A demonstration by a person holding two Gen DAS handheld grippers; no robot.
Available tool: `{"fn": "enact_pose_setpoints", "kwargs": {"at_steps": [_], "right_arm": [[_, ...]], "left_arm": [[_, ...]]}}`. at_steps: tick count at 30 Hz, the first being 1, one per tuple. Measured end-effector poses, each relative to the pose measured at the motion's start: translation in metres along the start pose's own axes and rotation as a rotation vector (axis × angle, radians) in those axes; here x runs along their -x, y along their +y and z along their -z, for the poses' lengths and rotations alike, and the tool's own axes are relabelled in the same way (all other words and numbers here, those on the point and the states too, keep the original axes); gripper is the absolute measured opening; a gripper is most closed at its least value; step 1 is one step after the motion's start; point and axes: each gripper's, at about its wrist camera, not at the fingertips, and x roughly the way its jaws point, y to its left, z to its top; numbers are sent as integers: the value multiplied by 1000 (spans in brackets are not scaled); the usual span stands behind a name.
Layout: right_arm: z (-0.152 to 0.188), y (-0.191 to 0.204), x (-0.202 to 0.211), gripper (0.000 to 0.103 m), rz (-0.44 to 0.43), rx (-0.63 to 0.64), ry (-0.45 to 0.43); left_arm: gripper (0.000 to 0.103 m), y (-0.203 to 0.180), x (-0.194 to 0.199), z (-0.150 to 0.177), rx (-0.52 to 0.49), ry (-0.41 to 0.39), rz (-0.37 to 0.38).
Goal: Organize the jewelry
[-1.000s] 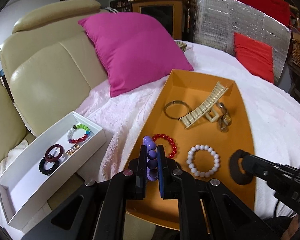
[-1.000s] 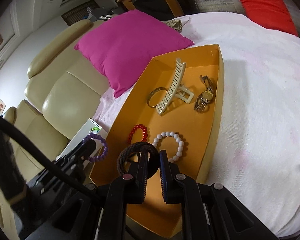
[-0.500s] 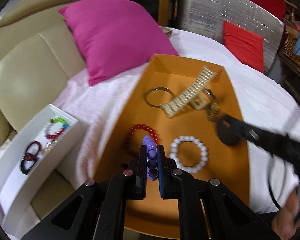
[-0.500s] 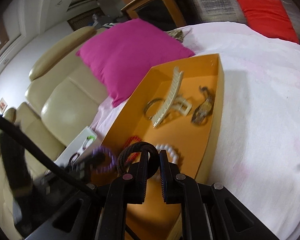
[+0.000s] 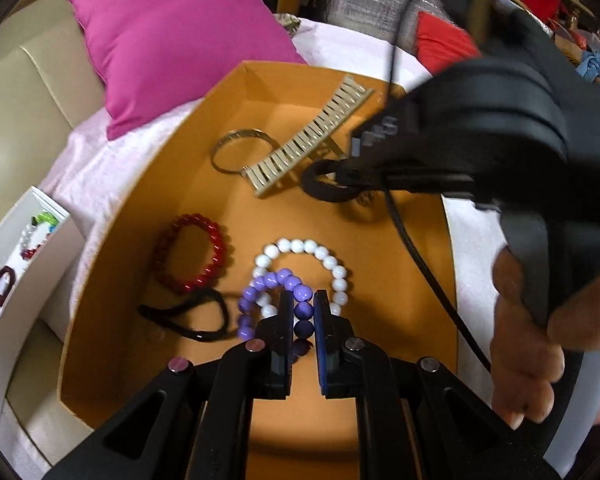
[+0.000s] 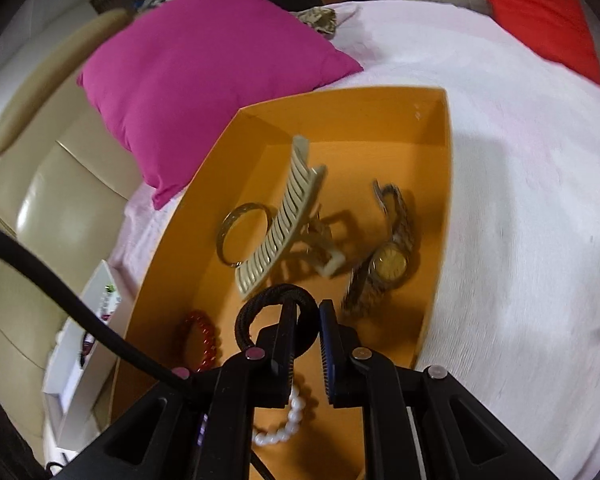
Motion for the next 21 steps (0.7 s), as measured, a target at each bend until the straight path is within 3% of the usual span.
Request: {"fn": "enact_pose_setpoints", "kwargs": {"at_steps": [3,7,15,21], "right_arm": [[-5,5,-7,14,39,33,42],[-8,7,-3,21,49,49,42],[6,-2,45,22,-3,45,-66],[26,-6,88,22,-16,63,-153]], "left_arm": [[15,-2,2,0,-5,-3,0],[48,7,12,-1,23,-34,-16],[63,23,47,-4,70,-122,-97],[69,21,79,-4,75,-186,-169]]}}
